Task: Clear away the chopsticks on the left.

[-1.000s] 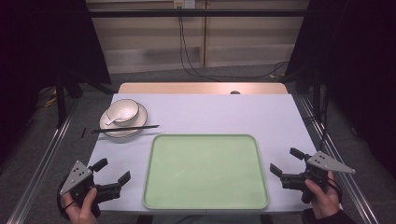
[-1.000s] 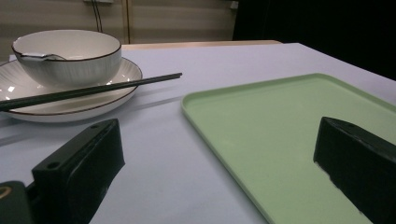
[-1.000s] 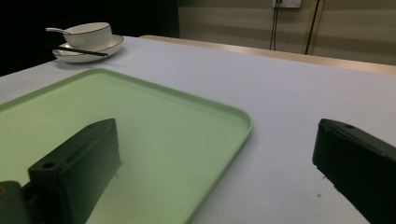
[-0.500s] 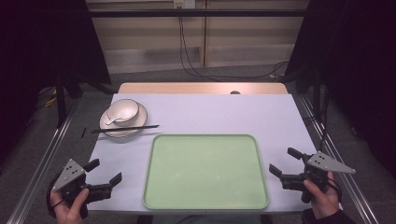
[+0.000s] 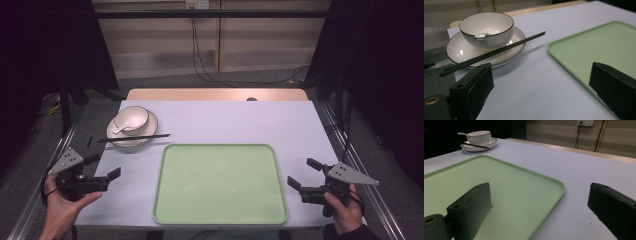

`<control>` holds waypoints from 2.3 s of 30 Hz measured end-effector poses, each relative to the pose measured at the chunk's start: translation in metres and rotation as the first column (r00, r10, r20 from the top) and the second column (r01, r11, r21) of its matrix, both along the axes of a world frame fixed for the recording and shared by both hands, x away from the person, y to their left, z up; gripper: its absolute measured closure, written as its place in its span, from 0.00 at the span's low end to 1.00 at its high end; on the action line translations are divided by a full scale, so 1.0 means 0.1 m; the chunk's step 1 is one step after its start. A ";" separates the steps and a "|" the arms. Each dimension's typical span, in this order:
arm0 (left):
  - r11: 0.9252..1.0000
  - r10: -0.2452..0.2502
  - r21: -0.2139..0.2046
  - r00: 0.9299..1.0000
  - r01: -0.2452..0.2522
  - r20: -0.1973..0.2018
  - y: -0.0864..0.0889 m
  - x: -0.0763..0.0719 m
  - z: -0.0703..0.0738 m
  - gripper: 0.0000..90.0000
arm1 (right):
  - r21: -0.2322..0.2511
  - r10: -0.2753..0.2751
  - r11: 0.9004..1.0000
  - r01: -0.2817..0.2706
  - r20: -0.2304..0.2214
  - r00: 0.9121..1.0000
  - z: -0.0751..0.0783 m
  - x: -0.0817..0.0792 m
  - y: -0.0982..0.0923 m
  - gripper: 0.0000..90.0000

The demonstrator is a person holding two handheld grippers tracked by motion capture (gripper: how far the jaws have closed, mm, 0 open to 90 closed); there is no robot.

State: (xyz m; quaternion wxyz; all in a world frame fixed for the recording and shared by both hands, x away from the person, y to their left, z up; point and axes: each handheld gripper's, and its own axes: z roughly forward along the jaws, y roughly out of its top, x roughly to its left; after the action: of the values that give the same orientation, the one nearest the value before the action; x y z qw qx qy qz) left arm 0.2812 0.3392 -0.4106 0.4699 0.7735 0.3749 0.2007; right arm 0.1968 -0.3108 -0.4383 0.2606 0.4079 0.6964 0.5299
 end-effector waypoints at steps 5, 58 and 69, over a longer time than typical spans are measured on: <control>0.993 -0.083 0.081 0.997 0.082 0.004 0.08 0.26 -0.01 0.18 | -0.008 0.004 1.000 -0.004 0.001 1.000 0.00 0.00 0.00 0.05; 0.919 -0.236 0.304 0.968 0.252 -0.090 -0.05 1.37 -0.41 0.82 | -0.015 0.037 0.999 -0.037 0.000 0.999 -0.02 -0.01 0.03 0.05; 0.898 -0.292 0.292 0.943 0.328 -0.161 -0.13 1.43 -0.37 0.90 | -0.019 0.035 0.999 -0.036 -0.015 0.999 -0.02 0.00 0.03 0.05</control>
State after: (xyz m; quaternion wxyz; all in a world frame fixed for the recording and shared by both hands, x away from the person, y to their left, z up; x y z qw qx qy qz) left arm 0.4246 0.3264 -0.4480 0.3445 0.8983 0.2361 0.1363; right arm 0.1964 -0.3075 -0.4407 0.2500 0.3967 0.7106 0.5246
